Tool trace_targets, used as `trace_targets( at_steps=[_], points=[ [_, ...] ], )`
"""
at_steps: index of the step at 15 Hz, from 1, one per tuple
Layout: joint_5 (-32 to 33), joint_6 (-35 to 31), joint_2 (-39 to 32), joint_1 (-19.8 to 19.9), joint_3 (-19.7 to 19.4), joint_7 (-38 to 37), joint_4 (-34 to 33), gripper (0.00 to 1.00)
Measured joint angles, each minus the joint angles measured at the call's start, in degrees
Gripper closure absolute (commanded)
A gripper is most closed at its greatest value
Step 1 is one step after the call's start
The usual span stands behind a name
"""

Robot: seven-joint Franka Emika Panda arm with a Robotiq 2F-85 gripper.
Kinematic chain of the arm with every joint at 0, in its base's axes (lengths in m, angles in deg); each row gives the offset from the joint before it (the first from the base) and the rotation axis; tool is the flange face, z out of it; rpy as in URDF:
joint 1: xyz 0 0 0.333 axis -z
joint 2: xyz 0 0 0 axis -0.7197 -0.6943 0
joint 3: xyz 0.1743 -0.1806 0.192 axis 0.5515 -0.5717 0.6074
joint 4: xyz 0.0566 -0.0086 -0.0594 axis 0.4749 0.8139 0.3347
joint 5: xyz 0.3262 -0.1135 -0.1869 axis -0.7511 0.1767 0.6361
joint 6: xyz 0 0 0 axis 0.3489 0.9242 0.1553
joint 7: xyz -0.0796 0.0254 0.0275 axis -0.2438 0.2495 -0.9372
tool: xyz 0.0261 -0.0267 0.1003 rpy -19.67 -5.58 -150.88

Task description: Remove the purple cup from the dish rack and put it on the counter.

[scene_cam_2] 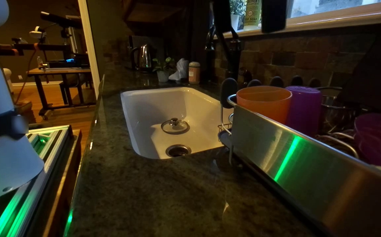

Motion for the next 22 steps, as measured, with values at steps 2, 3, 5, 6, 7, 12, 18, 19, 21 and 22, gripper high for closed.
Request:
trace_targets(
  at_steps=[2, 3, 5, 6, 7, 12, 18, 19, 21, 22],
  points=[
    [-1.3, -3.0, -3.1, 0.0, 0.4, -0.6, -0.7, 0.00],
    [-1.6, -3.1, -3.8, 0.0, 0.5, -0.7, -1.0, 0.00],
    [-1.8, -3.1, -4.0, 0.0, 0.6, -0.9, -1.5, 0.00],
    [-1.8, -3.1, -4.0, 0.1, 0.7, -0.9, -1.6, 0.00],
    [-1.8, -3.1, -4.1, 0.3, 0.9, -0.7, -1.7, 0.00],
    [-1.6, -3.1, -8.9, 0.2, 2.5, 2.4, -5.5, 0.00],
    [-6.8, -3.1, -21.4, -0.2, 6.3, 4.7, -15.5, 0.00],
    [-7.8, -3.1, -23.0, -0.2, 7.3, 4.7, -16.9, 0.00],
    [-10.1, -3.1, -25.7, 0.1, 8.9, 4.7, -18.9, 0.00],
    [-11.1, -3.1, -26.7, 0.3, 9.7, 4.6, -19.6, 0.00]
  ],
)
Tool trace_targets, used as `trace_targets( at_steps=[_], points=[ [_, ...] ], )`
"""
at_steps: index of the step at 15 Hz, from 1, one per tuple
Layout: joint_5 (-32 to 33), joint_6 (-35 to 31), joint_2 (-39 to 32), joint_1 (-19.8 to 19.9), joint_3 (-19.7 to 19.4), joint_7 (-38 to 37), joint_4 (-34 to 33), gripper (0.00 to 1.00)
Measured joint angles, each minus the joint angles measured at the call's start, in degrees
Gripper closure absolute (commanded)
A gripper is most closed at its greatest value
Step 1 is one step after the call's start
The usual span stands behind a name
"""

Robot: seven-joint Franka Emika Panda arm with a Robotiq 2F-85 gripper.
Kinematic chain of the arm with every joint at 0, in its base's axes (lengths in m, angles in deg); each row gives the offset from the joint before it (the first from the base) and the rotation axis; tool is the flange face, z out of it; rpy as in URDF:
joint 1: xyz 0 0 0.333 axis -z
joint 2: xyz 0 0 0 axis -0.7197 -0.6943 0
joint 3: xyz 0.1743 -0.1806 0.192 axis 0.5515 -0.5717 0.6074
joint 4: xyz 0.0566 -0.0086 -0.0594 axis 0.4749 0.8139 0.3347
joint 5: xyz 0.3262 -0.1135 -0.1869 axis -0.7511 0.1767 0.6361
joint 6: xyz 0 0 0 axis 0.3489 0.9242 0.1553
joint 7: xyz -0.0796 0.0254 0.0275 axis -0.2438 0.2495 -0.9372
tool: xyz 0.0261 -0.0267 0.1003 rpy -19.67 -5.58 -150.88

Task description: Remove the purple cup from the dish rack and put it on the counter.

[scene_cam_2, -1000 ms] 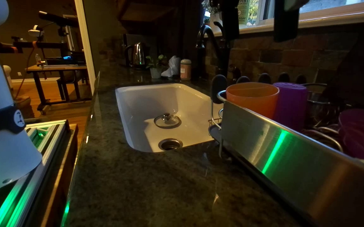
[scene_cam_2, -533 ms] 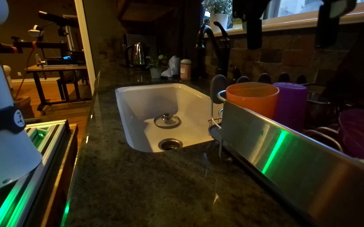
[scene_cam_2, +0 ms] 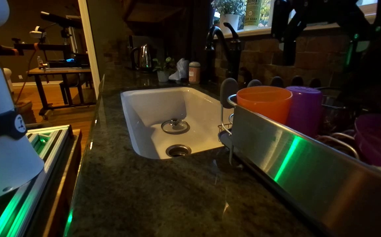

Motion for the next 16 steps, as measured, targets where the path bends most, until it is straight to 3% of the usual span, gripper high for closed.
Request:
trace_targets(
  at_steps=[8, 11, 16],
  points=[
    [-0.4, 0.0, -3.4, 2.6, 2.9, -5.4, 0.1, 0.01],
    [-0.4, 0.0, -4.0, 3.3, 3.3, -6.6, 0.0, 0.10],
    [-0.4, -0.9, -5.0, 3.7, 4.5, -6.8, 0.0, 0.08]
  ],
)
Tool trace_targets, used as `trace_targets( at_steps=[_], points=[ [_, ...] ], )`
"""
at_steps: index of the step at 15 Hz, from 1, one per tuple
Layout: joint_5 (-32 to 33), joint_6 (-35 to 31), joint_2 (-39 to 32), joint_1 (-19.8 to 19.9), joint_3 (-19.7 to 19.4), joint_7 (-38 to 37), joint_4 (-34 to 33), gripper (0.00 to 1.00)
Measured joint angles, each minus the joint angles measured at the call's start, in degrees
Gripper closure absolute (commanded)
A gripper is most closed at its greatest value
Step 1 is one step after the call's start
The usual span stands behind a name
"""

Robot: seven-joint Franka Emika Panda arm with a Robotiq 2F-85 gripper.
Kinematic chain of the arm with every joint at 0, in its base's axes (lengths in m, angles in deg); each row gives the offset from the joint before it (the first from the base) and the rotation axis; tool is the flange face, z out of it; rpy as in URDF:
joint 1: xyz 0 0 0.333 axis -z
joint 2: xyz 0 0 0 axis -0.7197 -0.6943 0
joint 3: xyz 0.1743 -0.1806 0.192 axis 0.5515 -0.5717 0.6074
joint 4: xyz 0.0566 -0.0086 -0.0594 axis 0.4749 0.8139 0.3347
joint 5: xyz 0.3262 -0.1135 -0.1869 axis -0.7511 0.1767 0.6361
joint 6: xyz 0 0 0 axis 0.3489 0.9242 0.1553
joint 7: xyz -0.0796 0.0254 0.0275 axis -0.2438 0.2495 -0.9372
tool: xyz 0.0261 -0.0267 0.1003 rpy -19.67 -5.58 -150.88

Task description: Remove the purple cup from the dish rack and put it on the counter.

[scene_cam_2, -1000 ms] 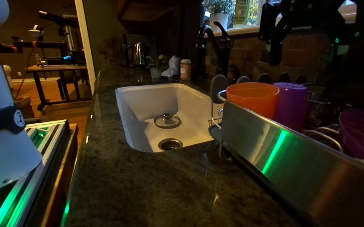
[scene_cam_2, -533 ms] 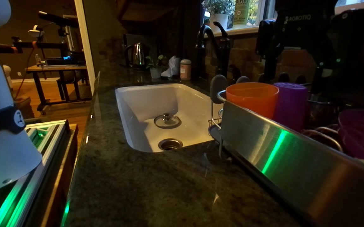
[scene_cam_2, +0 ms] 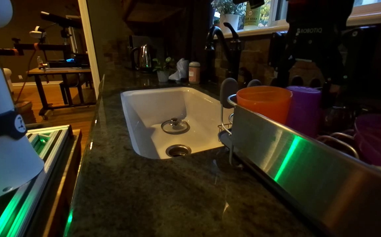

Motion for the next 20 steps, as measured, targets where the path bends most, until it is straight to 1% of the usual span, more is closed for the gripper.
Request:
trace_targets(
  at_steps=[1, 2, 4, 6, 7, 12, 14, 16, 20],
  points=[
    [0.0, -0.6, -0.1, 0.0, 0.4, 0.0, 0.0, 0.11],
    [0.0, -1.2, -0.2, 0.0, 0.8, 0.0, 0.0, 0.32],
    [0.0, -2.0, -0.3, 0.0, 1.5, 0.0, 0.0, 0.37],
    [0.0, -2.2, -0.4, 0.0, 1.7, 0.0, 0.0, 0.54],
    [0.1, -2.2, -0.4, 0.0, 1.7, 0.0, 0.0, 0.58],
    [0.6, -2.2, -0.2, 0.9, 1.7, -0.1, 0.0, 0.58],
    [1.9, -2.2, 1.3, 1.3, 1.4, -0.4, 0.5, 0.58],
    [3.9, -2.2, 4.9, 1.5, 0.9, -1.0, 1.7, 0.58],
    [8.2, -2.2, 16.9, 1.6, 0.6, -3.5, 7.0, 0.58]
  ],
)
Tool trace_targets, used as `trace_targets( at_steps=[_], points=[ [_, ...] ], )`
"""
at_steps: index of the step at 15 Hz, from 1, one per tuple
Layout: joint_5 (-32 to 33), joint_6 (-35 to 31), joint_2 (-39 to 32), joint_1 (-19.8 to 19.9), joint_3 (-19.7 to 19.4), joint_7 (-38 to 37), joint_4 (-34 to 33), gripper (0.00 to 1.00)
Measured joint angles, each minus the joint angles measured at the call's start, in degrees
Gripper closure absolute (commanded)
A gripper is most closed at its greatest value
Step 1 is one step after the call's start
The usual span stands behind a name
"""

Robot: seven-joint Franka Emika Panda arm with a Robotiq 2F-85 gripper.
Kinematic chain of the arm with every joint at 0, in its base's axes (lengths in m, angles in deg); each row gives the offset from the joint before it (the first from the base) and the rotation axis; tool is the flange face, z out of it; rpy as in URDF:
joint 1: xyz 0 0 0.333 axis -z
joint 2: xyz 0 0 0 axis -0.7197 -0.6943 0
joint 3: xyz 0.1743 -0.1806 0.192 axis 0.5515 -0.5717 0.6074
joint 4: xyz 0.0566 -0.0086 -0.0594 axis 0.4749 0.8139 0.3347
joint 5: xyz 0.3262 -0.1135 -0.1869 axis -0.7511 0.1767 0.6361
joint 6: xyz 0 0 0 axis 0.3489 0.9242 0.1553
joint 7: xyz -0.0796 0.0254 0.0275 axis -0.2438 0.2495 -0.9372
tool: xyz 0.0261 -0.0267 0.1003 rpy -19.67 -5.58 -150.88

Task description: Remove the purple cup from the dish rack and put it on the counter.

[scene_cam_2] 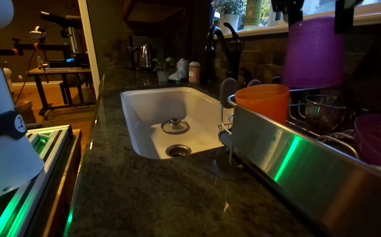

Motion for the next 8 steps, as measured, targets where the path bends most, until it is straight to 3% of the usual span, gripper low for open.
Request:
trace_targets(
  at_steps=[4, 8],
  points=[
    [5.7, 0.4, 13.1, 0.8, 0.4, -8.2, 8.5, 0.58],
    [6.9, 2.8, 22.2, 4.2, 0.4, -16.6, 17.1, 0.58]
  ],
)
